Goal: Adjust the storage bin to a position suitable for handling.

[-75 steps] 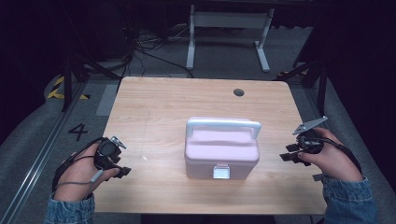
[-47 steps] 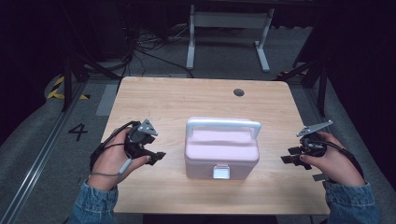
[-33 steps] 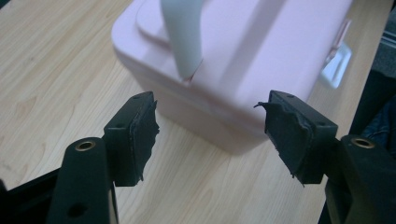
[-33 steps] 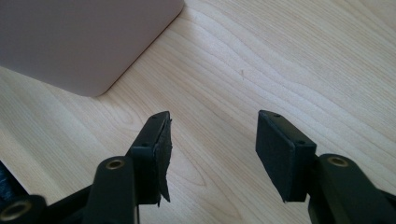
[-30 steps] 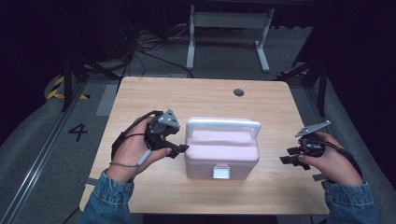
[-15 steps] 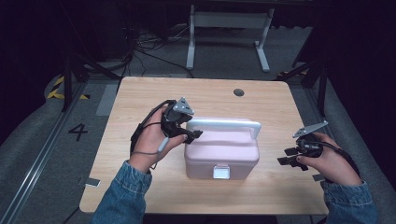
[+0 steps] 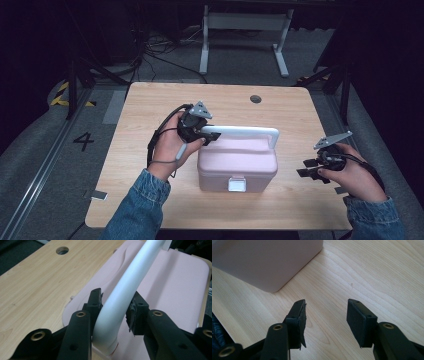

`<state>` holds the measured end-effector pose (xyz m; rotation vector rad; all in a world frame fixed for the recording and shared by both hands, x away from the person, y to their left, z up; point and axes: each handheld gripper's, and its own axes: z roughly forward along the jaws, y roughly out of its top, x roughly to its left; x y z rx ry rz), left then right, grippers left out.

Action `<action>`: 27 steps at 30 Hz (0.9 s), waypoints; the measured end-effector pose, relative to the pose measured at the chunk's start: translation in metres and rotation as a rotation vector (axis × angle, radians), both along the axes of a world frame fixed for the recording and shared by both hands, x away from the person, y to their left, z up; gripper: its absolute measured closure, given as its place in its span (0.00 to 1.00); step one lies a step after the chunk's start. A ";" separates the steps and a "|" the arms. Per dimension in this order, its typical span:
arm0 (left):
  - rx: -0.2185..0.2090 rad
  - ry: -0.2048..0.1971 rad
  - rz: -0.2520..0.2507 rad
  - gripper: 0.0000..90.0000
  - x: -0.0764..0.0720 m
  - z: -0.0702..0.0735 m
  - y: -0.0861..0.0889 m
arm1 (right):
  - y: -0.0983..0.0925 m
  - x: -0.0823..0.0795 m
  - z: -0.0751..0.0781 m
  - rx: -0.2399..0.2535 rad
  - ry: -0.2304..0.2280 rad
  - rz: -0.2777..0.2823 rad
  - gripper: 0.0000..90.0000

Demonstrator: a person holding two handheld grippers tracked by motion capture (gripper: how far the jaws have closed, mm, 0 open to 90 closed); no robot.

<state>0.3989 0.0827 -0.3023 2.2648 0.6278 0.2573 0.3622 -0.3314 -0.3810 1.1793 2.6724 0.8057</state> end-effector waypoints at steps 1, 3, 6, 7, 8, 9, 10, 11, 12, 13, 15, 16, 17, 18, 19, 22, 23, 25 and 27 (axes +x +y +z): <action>0.005 0.002 -0.001 0.76 0.001 0.001 0.000 | -0.001 -0.001 0.001 0.004 -0.003 -0.002 0.57; 0.000 0.025 -0.012 0.77 0.003 0.001 0.001 | -0.004 -0.004 0.003 0.017 -0.012 -0.003 0.58; -0.043 0.057 -0.011 0.77 0.009 0.003 0.005 | -0.007 -0.010 0.008 0.053 -0.028 -0.002 0.59; -0.050 0.067 -0.009 0.77 0.011 0.004 0.006 | -0.008 -0.012 0.010 0.064 -0.033 -0.003 0.60; -0.058 0.073 -0.015 0.77 0.012 0.005 0.007 | -0.008 -0.013 0.011 0.069 -0.041 -0.004 0.60; -0.063 0.077 -0.013 0.77 0.013 0.006 0.007 | -0.009 -0.014 0.013 0.073 -0.049 -0.004 0.60; -0.065 0.071 -0.012 0.77 0.014 0.008 0.007 | -0.009 -0.015 0.014 0.074 -0.053 -0.006 0.60; -0.073 0.072 -0.012 0.77 0.014 0.009 0.007 | -0.009 -0.016 0.014 0.075 -0.059 -0.008 0.60; -0.073 0.072 -0.012 0.77 0.014 0.009 0.007 | -0.009 -0.016 0.015 0.075 -0.062 -0.008 0.60; -0.076 0.078 -0.013 0.77 0.014 0.011 0.007 | -0.009 -0.016 0.015 0.075 -0.062 -0.008 0.60; -0.095 0.091 -0.007 0.76 0.014 0.015 0.008 | -0.009 -0.016 0.016 0.086 -0.073 -0.014 0.61; -0.095 0.091 -0.007 0.76 0.014 0.015 0.008 | -0.009 -0.016 0.016 0.086 -0.073 -0.014 0.61; -0.095 0.094 -0.004 0.76 0.014 0.016 0.008 | -0.008 -0.016 0.017 0.089 -0.077 -0.014 0.61; -0.098 0.096 -0.003 0.76 0.015 0.017 0.008 | -0.008 -0.016 0.017 0.094 -0.080 -0.012 0.61; -0.100 0.093 0.001 0.76 0.015 0.018 0.008 | -0.008 -0.016 0.018 0.099 -0.083 -0.010 0.61; -0.105 0.090 0.009 0.75 0.016 0.021 0.007 | -0.009 -0.017 0.020 0.121 -0.092 -0.009 0.62; -0.107 0.091 0.013 0.75 0.017 0.022 0.007 | -0.009 -0.017 0.021 0.127 -0.099 -0.010 0.63; -0.109 0.095 0.021 0.75 0.019 0.023 0.007 | -0.010 -0.018 0.023 0.139 -0.108 -0.010 0.63; -0.112 0.091 0.029 0.74 0.021 0.023 0.007 | -0.010 -0.018 0.024 0.144 -0.110 -0.010 0.63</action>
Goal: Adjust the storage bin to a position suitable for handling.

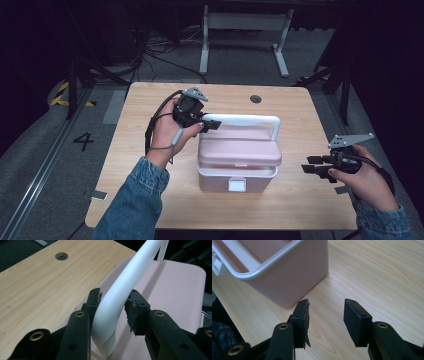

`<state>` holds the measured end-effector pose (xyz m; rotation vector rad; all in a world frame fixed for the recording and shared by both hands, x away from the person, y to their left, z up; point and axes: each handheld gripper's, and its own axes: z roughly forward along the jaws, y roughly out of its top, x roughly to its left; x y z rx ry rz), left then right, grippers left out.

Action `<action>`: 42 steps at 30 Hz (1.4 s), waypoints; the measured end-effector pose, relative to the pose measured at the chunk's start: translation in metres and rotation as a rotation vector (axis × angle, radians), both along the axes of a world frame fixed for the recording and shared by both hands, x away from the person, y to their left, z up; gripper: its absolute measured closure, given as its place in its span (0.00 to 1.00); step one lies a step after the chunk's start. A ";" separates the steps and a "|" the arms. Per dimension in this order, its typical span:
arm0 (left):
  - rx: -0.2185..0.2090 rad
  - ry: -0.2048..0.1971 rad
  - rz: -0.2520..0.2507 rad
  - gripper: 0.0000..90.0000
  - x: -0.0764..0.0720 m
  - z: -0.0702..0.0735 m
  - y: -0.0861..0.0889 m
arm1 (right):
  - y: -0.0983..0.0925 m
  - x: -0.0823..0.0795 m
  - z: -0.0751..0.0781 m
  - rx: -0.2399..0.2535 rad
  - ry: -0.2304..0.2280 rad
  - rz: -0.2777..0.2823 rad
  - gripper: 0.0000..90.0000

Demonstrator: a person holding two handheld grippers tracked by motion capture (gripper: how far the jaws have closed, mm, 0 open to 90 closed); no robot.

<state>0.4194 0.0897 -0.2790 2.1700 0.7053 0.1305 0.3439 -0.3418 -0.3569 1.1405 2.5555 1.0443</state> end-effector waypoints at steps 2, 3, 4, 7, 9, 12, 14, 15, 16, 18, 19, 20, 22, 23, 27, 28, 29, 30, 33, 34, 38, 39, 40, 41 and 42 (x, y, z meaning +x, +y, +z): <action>-0.001 -0.008 0.010 0.73 0.002 0.001 0.000 | 0.000 0.000 0.001 0.006 -0.002 0.003 0.63; 0.001 -0.007 0.011 0.73 0.003 0.001 0.000 | 0.000 0.000 0.001 0.005 -0.006 0.005 0.63; -0.004 -0.012 0.015 0.73 0.004 0.001 -0.001 | 0.000 0.000 0.001 0.006 -0.009 0.007 0.64; -0.003 -0.011 0.020 0.72 0.007 0.003 -0.001 | 0.000 -0.001 0.002 0.011 -0.015 0.010 0.64; 0.010 -0.025 0.025 0.71 0.010 0.005 -0.001 | 0.001 -0.002 0.004 0.012 -0.020 0.017 0.64; 0.000 -0.018 0.034 0.70 0.013 0.007 -0.002 | 0.003 -0.003 0.006 0.021 -0.026 0.025 0.64; 0.003 -0.016 0.035 0.70 0.016 0.008 -0.002 | 0.004 -0.003 0.007 0.018 -0.037 0.031 0.66; 0.010 -0.019 0.034 0.70 0.017 0.009 -0.002 | 0.005 -0.004 0.008 0.019 -0.046 0.032 0.67; 0.009 -0.019 0.042 0.70 0.018 0.009 -0.003 | 0.005 -0.004 0.010 0.027 -0.059 0.037 0.69; 0.009 -0.016 0.045 0.70 0.019 0.009 -0.003 | 0.006 -0.005 0.012 0.035 -0.064 0.040 0.69; 0.018 -0.020 0.045 0.70 0.021 0.009 -0.002 | 0.007 -0.005 0.013 0.039 -0.073 0.047 0.70; 0.011 -0.020 0.051 0.70 0.022 0.009 -0.003 | 0.009 -0.006 0.015 0.047 -0.081 0.056 0.71; 0.008 -0.019 0.059 0.70 0.024 0.009 -0.003 | 0.012 -0.007 0.017 0.064 -0.091 0.068 0.74; 0.007 -0.022 0.062 0.70 0.026 0.009 -0.003 | 0.014 -0.007 0.018 0.070 -0.101 0.076 0.75; 0.013 -0.021 0.075 0.69 0.030 0.010 -0.005 | 0.025 -0.009 0.024 0.108 -0.159 0.114 0.84; 0.019 -0.024 0.073 0.69 0.031 0.011 -0.005 | 0.028 -0.009 0.026 0.126 -0.172 0.124 0.86; 0.018 -0.022 0.079 0.69 0.032 0.011 -0.005 | 0.031 -0.008 0.027 0.142 -0.183 0.135 0.89; 0.022 -0.024 0.078 0.69 0.033 0.011 -0.005 | 0.034 -0.008 0.027 0.152 -0.189 0.143 0.91; 0.010 -0.011 0.083 0.69 0.036 0.010 -0.004 | 0.045 -0.008 0.030 0.197 -0.215 0.171 0.95; 0.000 -0.010 0.085 0.69 0.036 0.010 -0.004 | 0.049 -0.008 0.030 0.204 -0.229 0.184 0.97; -0.016 -0.004 0.096 0.69 0.037 0.009 -0.004 | 0.062 -0.007 0.030 0.237 -0.280 0.210 1.00; -0.016 -0.005 0.097 0.69 0.037 0.009 -0.004 | 0.065 -0.007 0.030 0.254 -0.287 0.213 1.00; -0.016 -0.005 0.097 0.69 0.036 0.009 -0.004 | 0.069 -0.006 0.030 0.273 -0.300 0.217 1.00; -0.014 -0.006 0.095 0.69 0.036 0.009 -0.003 | 0.071 -0.006 0.030 0.283 -0.311 0.216 1.00; -0.011 -0.010 0.091 0.69 0.036 0.009 -0.003 | 0.072 -0.005 0.030 0.293 -0.318 0.215 1.00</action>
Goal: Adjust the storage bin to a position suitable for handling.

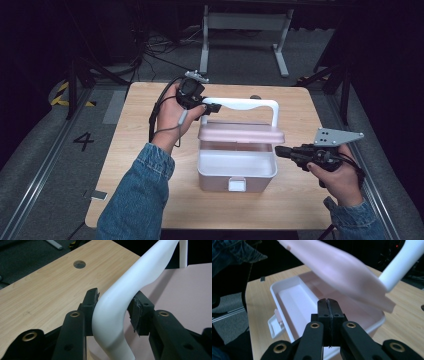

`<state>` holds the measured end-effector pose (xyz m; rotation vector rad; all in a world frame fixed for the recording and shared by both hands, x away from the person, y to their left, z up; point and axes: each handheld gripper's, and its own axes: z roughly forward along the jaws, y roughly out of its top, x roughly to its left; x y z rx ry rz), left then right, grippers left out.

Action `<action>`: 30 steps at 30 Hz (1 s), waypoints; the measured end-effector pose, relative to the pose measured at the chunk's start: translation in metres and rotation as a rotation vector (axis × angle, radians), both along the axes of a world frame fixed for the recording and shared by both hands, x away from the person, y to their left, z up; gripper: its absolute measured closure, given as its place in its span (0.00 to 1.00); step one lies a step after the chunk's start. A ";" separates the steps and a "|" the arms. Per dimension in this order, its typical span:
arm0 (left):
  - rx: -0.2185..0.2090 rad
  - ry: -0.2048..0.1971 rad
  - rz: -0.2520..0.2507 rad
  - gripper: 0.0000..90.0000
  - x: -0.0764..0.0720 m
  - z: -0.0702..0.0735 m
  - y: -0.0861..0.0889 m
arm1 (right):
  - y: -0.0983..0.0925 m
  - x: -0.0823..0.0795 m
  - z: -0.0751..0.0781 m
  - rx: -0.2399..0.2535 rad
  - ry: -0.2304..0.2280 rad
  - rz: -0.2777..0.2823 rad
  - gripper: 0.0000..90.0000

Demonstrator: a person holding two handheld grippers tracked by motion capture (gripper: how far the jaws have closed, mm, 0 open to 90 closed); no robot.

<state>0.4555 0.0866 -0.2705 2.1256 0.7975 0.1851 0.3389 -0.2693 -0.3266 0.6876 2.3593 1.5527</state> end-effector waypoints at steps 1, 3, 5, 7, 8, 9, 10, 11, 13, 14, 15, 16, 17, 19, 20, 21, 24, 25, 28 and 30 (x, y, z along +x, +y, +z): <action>-0.007 0.002 0.002 0.69 -0.001 -0.001 0.000 | 0.001 0.000 0.000 0.008 -0.002 -0.001 1.00; -0.011 0.004 -0.007 0.68 -0.001 -0.001 0.001 | 0.002 0.002 0.000 0.024 -0.004 0.001 1.00; -0.030 0.004 -0.016 0.64 -0.002 -0.003 0.001 | 0.002 0.002 0.000 0.035 -0.005 -0.001 1.00; -0.036 0.008 -0.019 0.61 -0.003 -0.004 0.003 | 0.002 0.003 0.000 0.038 -0.002 -0.002 1.00; -0.035 0.007 -0.025 0.60 -0.003 -0.004 0.004 | 0.001 0.003 0.000 0.041 -0.001 -0.002 1.00; -0.040 0.006 -0.024 0.58 -0.004 -0.005 0.005 | 0.001 0.003 0.000 0.041 0.000 -0.004 1.00; -0.035 0.004 -0.030 0.56 -0.005 -0.005 0.005 | 0.001 0.003 0.000 0.042 0.000 -0.005 1.00; -0.025 -0.005 -0.035 0.54 -0.006 -0.006 0.006 | 0.001 0.003 0.000 0.044 -0.003 -0.007 1.00; -0.013 -0.010 -0.041 0.51 -0.009 -0.006 0.007 | 0.001 0.003 0.000 0.045 -0.003 -0.007 1.00; 0.006 -0.021 -0.052 0.48 -0.011 -0.008 0.009 | 0.001 0.003 0.000 0.045 -0.002 -0.008 1.00; 0.031 -0.032 -0.066 0.44 -0.014 -0.009 0.012 | 0.001 0.003 0.000 0.045 -0.002 -0.008 1.00; 0.044 -0.041 -0.067 0.43 -0.018 -0.010 0.016 | 0.001 0.003 0.000 0.044 0.000 -0.007 1.00; 0.056 -0.039 -0.072 0.43 -0.020 -0.011 0.019 | 0.001 0.003 0.000 0.042 0.001 -0.007 1.00; 0.028 -0.045 -0.062 0.42 -0.025 -0.014 0.028 | 0.001 0.003 0.000 0.042 0.001 -0.007 1.00; 0.006 -0.039 -0.050 0.43 -0.027 -0.014 0.034 | 0.001 0.003 0.000 0.042 0.004 -0.004 1.00; 0.002 -0.044 -0.042 0.44 -0.028 -0.014 0.040 | 0.001 0.003 0.000 0.043 0.006 -0.006 1.00; -0.001 -0.059 -0.037 0.45 -0.030 -0.012 0.048 | 0.002 0.004 0.000 0.046 0.012 -0.006 1.00; -0.037 -0.075 -0.034 0.45 -0.035 -0.011 0.054 | 0.002 0.004 0.000 0.050 0.016 -0.012 1.00; -0.028 -0.093 -0.048 0.44 -0.043 -0.010 0.060 | 0.002 0.004 0.001 0.054 0.012 -0.015 1.00; -0.017 -0.099 -0.049 0.44 -0.050 -0.013 0.065 | 0.002 0.005 0.002 0.057 0.016 -0.011 1.00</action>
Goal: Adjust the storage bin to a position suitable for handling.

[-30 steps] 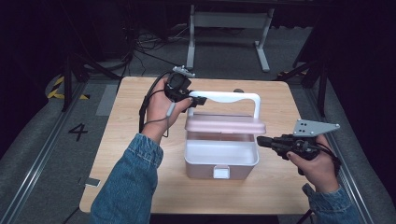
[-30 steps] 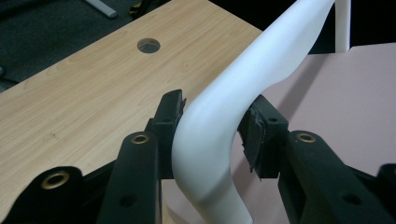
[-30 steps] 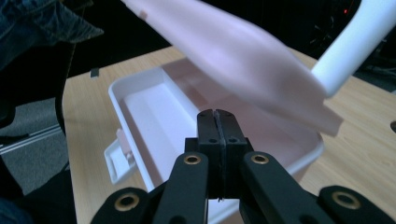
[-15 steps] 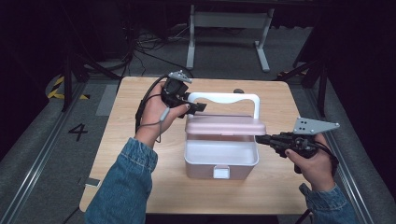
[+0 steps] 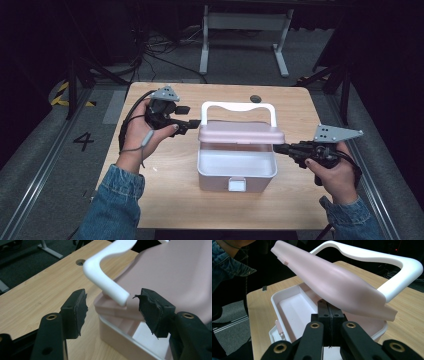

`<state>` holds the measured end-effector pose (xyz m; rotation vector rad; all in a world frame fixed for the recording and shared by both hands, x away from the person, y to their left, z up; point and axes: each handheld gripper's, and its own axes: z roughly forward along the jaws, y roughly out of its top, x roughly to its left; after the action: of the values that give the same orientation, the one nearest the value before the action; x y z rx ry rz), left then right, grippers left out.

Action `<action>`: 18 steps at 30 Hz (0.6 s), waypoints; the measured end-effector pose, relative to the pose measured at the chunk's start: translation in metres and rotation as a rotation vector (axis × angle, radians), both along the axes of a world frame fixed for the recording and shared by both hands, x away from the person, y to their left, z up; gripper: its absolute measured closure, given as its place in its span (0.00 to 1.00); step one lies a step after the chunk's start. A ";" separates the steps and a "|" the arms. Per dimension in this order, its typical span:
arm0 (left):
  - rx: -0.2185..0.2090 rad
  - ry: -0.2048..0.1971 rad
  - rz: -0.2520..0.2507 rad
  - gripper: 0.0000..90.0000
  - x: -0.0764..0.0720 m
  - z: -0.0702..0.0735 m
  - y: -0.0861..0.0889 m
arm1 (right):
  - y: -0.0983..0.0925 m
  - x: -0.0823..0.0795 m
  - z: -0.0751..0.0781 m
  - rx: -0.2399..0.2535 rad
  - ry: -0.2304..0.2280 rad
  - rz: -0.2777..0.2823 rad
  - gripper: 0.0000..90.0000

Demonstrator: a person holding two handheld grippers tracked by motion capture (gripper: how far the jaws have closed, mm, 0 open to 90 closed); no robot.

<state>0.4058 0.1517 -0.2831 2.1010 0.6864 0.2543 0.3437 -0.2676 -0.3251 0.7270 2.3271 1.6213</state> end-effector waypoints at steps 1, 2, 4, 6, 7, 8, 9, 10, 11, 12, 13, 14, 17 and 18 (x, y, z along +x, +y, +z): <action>0.006 0.003 0.000 0.44 -0.003 -0.002 0.003 | 0.000 0.001 0.000 0.005 0.004 0.000 1.00; 0.005 -0.001 0.000 0.44 -0.005 -0.003 0.004 | -0.001 0.001 0.000 0.005 0.001 -0.001 1.00; 0.017 0.006 0.001 0.44 -0.011 -0.008 0.009 | -0.001 0.002 0.001 0.006 0.004 -0.001 1.00; 0.026 0.006 0.002 0.44 -0.015 -0.011 0.012 | -0.002 0.002 0.002 0.012 0.010 -0.004 1.00; 0.027 0.009 0.001 0.44 -0.018 -0.013 0.014 | -0.002 0.003 0.002 0.014 0.012 -0.004 1.00; 0.024 0.002 0.001 0.44 -0.019 -0.015 0.015 | -0.002 0.003 0.002 0.019 0.016 -0.006 1.00; 0.020 0.012 0.006 0.44 -0.022 -0.016 0.016 | -0.002 0.004 0.002 0.024 0.019 -0.007 1.00; 0.016 0.011 0.015 0.44 -0.024 -0.018 0.016 | -0.002 0.004 0.002 0.029 0.024 -0.012 1.00; 0.016 0.011 0.015 0.43 -0.024 -0.018 0.016 | -0.002 0.004 0.002 0.029 0.024 -0.012 1.00; 0.019 0.004 0.017 0.43 -0.026 -0.019 0.016 | -0.003 0.004 0.002 0.031 0.025 -0.015 1.00; 0.019 0.000 0.016 0.43 -0.030 -0.022 0.014 | -0.003 0.004 0.003 0.036 0.026 -0.018 1.00; 0.015 -0.005 0.016 0.43 -0.031 -0.023 0.014 | -0.003 0.004 0.003 0.038 0.026 -0.021 1.00; 0.011 -0.015 0.019 0.43 -0.035 -0.026 0.011 | -0.003 0.004 0.005 0.044 0.026 -0.030 1.00; 0.011 -0.015 0.019 0.43 -0.035 -0.026 0.011 | -0.003 0.004 0.005 0.044 0.026 -0.030 1.00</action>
<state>0.3707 0.1628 -0.3092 2.1015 0.6978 0.2842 0.3478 -0.2702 -0.3202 0.7932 2.2934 1.6645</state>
